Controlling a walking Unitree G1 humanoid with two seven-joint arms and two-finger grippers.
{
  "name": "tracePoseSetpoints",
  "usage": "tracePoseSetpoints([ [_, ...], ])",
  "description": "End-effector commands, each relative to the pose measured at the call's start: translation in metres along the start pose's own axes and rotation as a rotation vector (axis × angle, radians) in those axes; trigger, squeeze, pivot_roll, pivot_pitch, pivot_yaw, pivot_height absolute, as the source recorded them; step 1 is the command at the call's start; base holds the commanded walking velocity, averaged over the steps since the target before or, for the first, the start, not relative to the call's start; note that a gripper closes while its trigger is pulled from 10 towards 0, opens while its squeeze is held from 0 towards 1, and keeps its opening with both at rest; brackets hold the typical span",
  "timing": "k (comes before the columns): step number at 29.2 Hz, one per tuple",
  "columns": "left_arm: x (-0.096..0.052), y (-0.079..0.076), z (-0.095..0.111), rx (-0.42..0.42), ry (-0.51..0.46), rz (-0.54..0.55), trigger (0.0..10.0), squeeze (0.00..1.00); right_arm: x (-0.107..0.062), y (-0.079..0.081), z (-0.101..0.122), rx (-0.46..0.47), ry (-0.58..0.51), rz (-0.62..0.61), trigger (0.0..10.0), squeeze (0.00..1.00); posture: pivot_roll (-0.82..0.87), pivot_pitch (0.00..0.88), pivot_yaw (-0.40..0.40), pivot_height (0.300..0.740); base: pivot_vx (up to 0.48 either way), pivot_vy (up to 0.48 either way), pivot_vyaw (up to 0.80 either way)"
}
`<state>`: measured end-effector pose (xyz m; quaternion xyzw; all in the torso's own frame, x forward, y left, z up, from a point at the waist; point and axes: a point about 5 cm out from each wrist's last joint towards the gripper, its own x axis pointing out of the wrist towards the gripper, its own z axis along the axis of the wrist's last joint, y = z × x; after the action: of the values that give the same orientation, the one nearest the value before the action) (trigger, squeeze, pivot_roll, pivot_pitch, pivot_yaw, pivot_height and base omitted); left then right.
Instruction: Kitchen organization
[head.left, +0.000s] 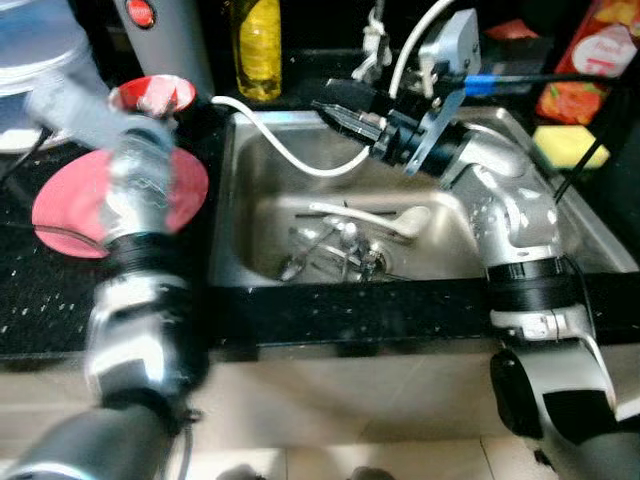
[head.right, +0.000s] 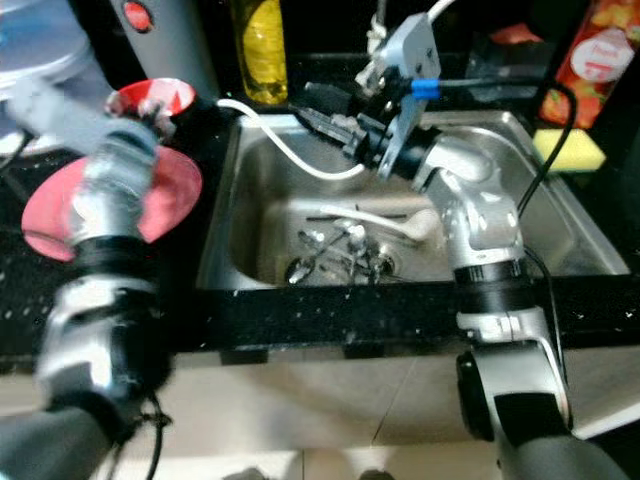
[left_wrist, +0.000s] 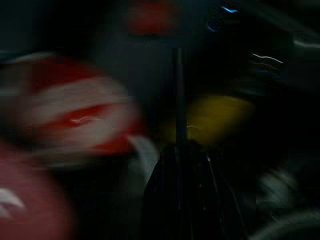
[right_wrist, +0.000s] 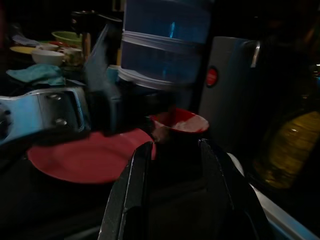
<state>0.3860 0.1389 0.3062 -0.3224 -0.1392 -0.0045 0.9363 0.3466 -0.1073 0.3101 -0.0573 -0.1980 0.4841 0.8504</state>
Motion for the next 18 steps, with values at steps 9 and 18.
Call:
tracePoseSetpoints([
  [9,-0.013,-0.019,-0.047,0.328,0.238,-0.231,10.0,1.0,0.001,-0.001,0.002,-0.011,-0.002,-0.001,10.0,0.0,-0.02,0.051,0.021,0.74,0.0,0.0,0.0],
  [18,-0.024,-0.027,-0.002,0.328,0.066,-0.339,10.0,0.0,-0.003,-0.002,0.001,-0.009,0.001,-0.013,10.0,0.0,-0.02,0.059,0.024,0.74,0.0,0.0,0.0],
])
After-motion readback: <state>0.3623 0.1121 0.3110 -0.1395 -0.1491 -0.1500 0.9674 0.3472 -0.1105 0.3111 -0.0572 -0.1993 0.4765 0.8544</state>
